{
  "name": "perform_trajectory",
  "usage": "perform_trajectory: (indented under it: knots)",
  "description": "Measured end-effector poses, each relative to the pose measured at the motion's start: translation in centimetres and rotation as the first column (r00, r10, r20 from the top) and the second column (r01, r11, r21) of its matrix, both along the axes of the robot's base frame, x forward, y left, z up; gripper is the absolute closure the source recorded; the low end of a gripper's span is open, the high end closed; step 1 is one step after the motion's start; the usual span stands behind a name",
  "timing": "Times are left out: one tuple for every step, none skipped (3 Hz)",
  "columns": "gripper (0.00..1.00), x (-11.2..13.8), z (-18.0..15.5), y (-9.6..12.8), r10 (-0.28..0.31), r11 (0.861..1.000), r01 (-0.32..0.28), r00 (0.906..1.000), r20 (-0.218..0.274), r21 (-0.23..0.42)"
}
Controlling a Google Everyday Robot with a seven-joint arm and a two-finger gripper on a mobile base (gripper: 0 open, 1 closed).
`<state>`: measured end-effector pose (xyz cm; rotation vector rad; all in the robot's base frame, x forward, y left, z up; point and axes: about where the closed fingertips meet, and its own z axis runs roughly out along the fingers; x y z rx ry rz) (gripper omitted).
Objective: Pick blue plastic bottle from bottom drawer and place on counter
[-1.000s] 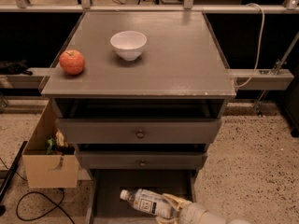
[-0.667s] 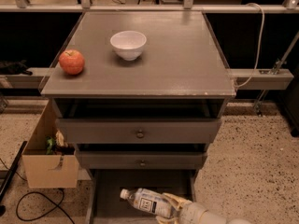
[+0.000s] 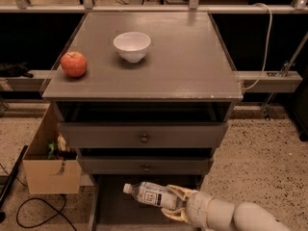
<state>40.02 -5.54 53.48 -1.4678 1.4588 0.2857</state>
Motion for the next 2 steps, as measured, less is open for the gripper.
perform_trajectory:
  knots:
    - [1.0,2.5,3.8,-1.1,0.012,1.0,-0.012,0.9998,0.015,-0.003]
    - [1.0,3.5,8.3,-1.9,0.005,1.0,-0.005,0.9998,0.021,-0.025]
